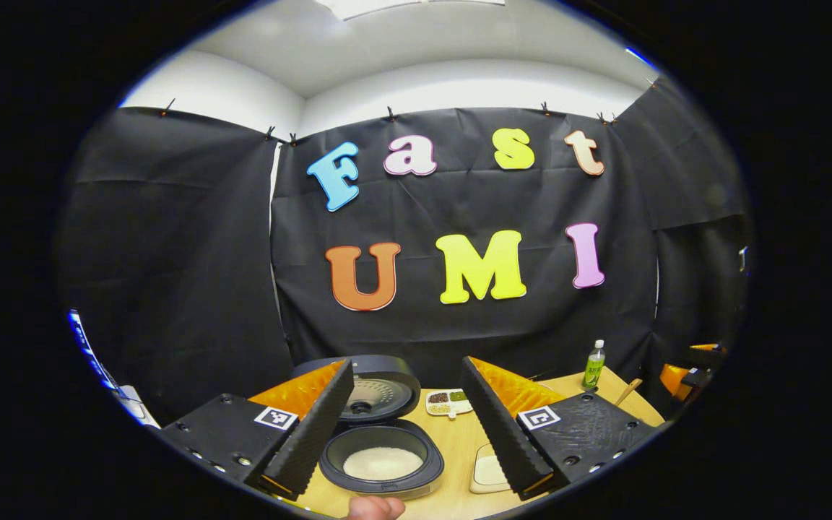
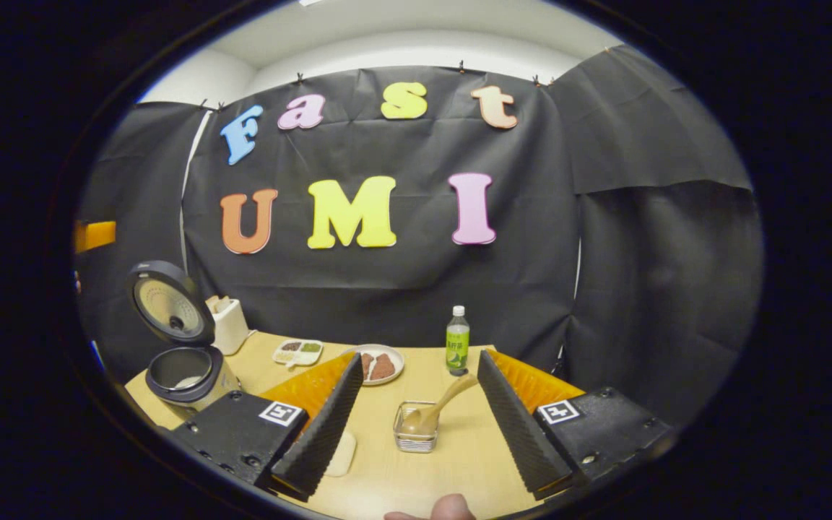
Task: Close the left gripper, press the button to open the rice cooker; take a wooden spoon from the chopstick holder with the right hand, scoop a spoonful of rice and pour it into the rice cooker, then put the wooden spoon back into the chopstick holder.
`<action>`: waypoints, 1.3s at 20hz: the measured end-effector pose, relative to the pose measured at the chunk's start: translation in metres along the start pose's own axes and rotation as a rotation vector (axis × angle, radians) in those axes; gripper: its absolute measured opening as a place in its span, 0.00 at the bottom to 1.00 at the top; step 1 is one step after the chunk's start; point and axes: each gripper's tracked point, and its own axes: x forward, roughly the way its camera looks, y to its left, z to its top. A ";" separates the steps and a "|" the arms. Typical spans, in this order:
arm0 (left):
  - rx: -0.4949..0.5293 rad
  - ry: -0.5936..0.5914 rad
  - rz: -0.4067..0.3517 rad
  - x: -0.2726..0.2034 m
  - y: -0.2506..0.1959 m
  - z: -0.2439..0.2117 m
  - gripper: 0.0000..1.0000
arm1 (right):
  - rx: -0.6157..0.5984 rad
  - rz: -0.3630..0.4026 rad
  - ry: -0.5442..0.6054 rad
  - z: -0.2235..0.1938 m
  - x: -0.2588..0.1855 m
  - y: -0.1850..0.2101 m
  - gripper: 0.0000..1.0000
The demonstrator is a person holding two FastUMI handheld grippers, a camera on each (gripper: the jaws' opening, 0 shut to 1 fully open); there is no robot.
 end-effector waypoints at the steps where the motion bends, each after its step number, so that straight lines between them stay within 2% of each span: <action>1: -0.003 0.003 0.002 -0.003 -0.002 -0.003 0.96 | 0.008 0.002 0.019 -0.009 0.011 -0.005 1.00; 6: -0.038 -0.013 0.044 -0.007 -0.011 -0.001 0.96 | 0.072 0.017 0.137 -0.067 0.074 -0.023 1.00; 9: -0.040 0.018 0.057 -0.003 -0.022 -0.010 0.96 | 0.156 0.018 0.213 -0.102 0.112 -0.029 1.00; 12: -0.033 0.027 0.082 0.001 -0.028 -0.012 0.96 | 0.163 0.015 0.256 -0.123 0.141 -0.034 1.00; 13: -0.031 0.031 0.087 0.001 -0.029 -0.013 0.96 | 0.163 0.021 0.269 -0.129 0.149 -0.035 0.94; 14: -0.030 0.036 0.092 0.001 -0.030 -0.013 0.96 | 0.158 0.026 0.280 -0.133 0.156 -0.036 0.98; 15: -0.030 0.043 0.101 0.002 -0.030 -0.015 0.96 | 0.154 0.027 0.292 -0.140 0.164 -0.038 0.91; 16: -0.031 0.054 0.111 0.000 -0.029 -0.017 0.96 | 0.158 0.028 0.310 -0.146 0.170 -0.039 0.94; 17: -0.033 0.069 0.123 0.000 -0.028 -0.022 0.96 | 0.168 0.034 0.325 -0.152 0.178 -0.039 0.84; 18: -0.037 0.087 0.135 0.001 -0.026 -0.028 0.96 | 0.176 0.034 0.343 -0.157 0.184 -0.041 0.87; 19: -0.042 0.110 0.149 0.000 -0.024 -0.035 0.96 | 0.186 0.037 0.358 -0.162 0.190 -0.041 0.79; 20: -0.047 0.127 0.164 -0.002 -0.022 -0.041 0.96 | 0.199 0.038 0.368 -0.166 0.196 -0.042 0.82; 22: -0.048 0.153 0.189 -0.004 -0.018 -0.047 0.96 | 0.241 0.035 0.389 -0.168 0.208 -0.044 0.75; 23: -0.044 0.172 0.204 -0.008 -0.015 -0.052 0.96 | 0.275 0.037 0.397 -0.169 0.210 -0.043 0.62; 24: -0.042 0.183 0.211 -0.011 -0.014 -0.055 0.96 | 0.293 0.027 0.395 -0.168 0.213 -0.045 0.64; 26: -0.044 0.199 0.220 -0.015 -0.013 -0.060 0.96 | 0.290 0.024 0.387 -0.161 0.213 -0.041 0.37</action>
